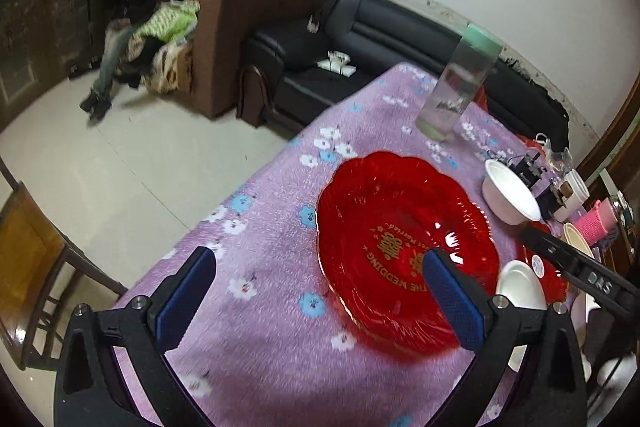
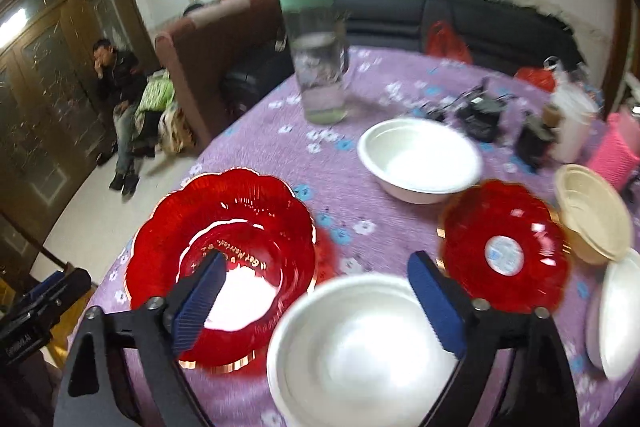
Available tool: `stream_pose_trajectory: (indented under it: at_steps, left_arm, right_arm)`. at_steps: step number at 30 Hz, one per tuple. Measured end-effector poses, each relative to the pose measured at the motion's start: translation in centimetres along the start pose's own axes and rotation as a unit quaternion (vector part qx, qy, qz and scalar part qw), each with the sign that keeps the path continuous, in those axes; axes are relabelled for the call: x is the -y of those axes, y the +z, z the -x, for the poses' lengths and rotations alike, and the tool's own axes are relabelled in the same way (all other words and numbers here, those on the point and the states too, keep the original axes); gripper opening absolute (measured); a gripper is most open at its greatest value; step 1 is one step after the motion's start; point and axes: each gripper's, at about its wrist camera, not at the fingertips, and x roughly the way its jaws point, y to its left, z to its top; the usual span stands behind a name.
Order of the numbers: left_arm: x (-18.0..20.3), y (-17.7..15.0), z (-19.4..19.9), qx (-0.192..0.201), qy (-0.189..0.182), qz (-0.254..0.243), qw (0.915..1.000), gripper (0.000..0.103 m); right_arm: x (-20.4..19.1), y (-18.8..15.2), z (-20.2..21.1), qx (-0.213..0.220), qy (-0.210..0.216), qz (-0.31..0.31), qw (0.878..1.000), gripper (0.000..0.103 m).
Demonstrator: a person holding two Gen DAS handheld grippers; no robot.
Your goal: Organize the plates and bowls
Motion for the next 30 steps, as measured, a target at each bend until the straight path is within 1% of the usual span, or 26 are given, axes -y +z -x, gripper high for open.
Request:
stream_pose_trajectory:
  at_steps: [1, 4, 6, 7, 9, 10, 11, 12, 13, 14, 15, 16, 17, 18, 19, 22, 26, 30]
  left_arm:
    - [0.0, 0.2, -1.0, -0.012, -0.004, 0.004, 0.9999, 0.103]
    - [0.1, 0.3, -3.6, -0.045, -0.010, 0.010, 0.9989, 0.103]
    - [0.2, 0.1, -4.9, -0.062, -0.019, 0.013, 0.9978, 0.101]
    - [0.4, 0.1, -5.7, -0.070, -0.024, 0.012, 0.9972, 0.097]
    - [0.7, -0.1, -6.9, -0.088, -0.026, 0.009, 0.9957, 0.086]
    - [0.9, -0.2, -7.6, -0.099, -0.031, 0.008, 0.9946, 0.074]
    - [1.0, -0.3, -8.3, -0.111, -0.035, 0.008, 0.9932, 0.062]
    - [1.1, -0.4, -8.5, -0.110, -0.031, 0.006, 0.9934, 0.059]
    - [1.2, -0.3, -8.3, -0.102, -0.027, 0.002, 0.9944, 0.052]
    - [1.3, -0.3, -8.3, -0.103, -0.030, 0.000, 0.9943, 0.037]
    - [1.3, -0.4, -8.5, -0.109, -0.032, 0.001, 0.9935, 0.036]
    - [1.1, -0.4, -8.3, -0.107, -0.027, 0.008, 0.9939, 0.033]
    - [0.9, -0.2, -8.2, -0.105, -0.026, 0.012, 0.9941, 0.032]
    - [0.7, -0.2, -8.0, -0.101, -0.023, 0.014, 0.9945, 0.032]
    - [0.3, 0.0, -7.7, -0.096, -0.021, 0.016, 0.9950, 0.029]
    - [-0.2, 0.5, -6.3, -0.081, -0.021, 0.020, 0.9963, 0.028]
    - [-0.6, 1.3, -3.2, -0.043, -0.016, 0.019, 0.9988, 0.028]
    - [-1.4, 1.4, -1.1, -0.023, -0.011, 0.022, 0.9994, 0.028]
  right_arm:
    - [-0.1, 0.6, -1.5, -0.019, 0.003, 0.003, 1.000, 0.086]
    - [-0.4, 1.3, -4.2, -0.054, 0.001, 0.012, 0.998, 0.083]
    - [-0.6, 1.6, -5.5, -0.068, -0.001, 0.018, 0.998, 0.079]
    - [-0.8, 1.7, -6.5, -0.079, 0.002, 0.024, 0.997, 0.077]
    - [-1.0, 1.6, -7.5, -0.094, 0.002, 0.030, 0.995, 0.073]
    - [-1.1, 1.5, -7.9, -0.101, 0.005, 0.033, 0.994, 0.069]
    - [-1.2, 1.4, -8.4, -0.108, 0.008, 0.036, 0.993, 0.062]
    - [-1.3, 1.2, -8.7, -0.114, 0.011, 0.037, 0.993, 0.059]
    - [-1.3, 1.1, -8.9, -0.118, 0.015, 0.037, 0.992, 0.051]
    - [-1.4, 1.0, -9.2, -0.122, 0.021, 0.037, 0.992, 0.041]
    - [-1.4, 0.9, -9.3, -0.122, 0.019, 0.036, 0.992, 0.039]
    - [-1.3, 0.8, -9.4, -0.118, 0.011, 0.037, 0.992, 0.033]
    - [-1.3, 0.9, -9.3, -0.115, 0.007, 0.036, 0.993, 0.025]
    - [-1.1, 0.9, -9.2, -0.113, 0.007, 0.031, 0.993, 0.020]
    - [-0.9, 0.9, -9.1, -0.112, 0.014, 0.022, 0.993, 0.014]
    - [-1.2, 1.2, -7.8, -0.097, 0.025, 0.017, 0.995, 0.011]
    - [-2.8, 1.4, -5.7, -0.070, 0.032, 0.029, 0.997, 0.010]
    - [-4.3, 0.7, -4.0, -0.055, 0.045, 0.037, 0.997, 0.011]
